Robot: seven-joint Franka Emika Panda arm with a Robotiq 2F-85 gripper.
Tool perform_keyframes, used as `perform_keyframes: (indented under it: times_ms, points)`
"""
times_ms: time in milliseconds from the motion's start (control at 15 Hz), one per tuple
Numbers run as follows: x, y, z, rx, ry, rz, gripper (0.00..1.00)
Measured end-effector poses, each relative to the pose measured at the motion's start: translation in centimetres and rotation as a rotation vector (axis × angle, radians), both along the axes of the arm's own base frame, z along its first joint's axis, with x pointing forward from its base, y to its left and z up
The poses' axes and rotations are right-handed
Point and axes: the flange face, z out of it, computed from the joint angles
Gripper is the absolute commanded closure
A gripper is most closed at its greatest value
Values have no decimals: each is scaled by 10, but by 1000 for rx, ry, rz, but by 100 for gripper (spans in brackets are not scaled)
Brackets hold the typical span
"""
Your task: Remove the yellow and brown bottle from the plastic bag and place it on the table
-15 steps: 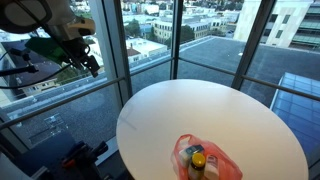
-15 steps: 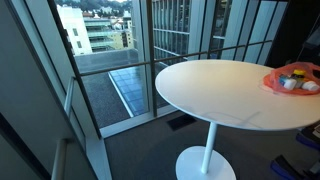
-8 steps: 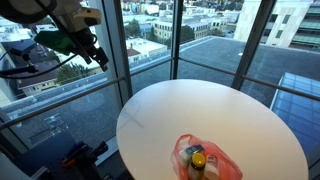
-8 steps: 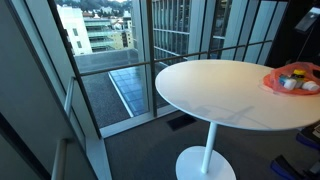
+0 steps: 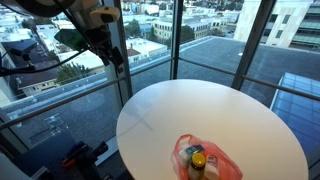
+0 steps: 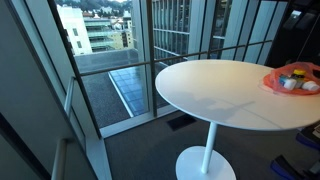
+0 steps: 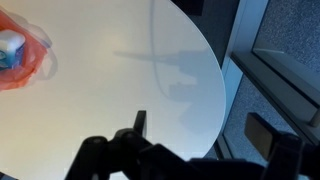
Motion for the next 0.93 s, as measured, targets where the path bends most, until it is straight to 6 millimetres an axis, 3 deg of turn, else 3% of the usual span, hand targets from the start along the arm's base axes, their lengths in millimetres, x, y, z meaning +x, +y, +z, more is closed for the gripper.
perform_keyframes:
  times_ms: [400, 933]
  points:
    - [12, -64, 0, -19, 20, -141, 0]
    - [2, -170, -11, 17, 31, -368, 0]
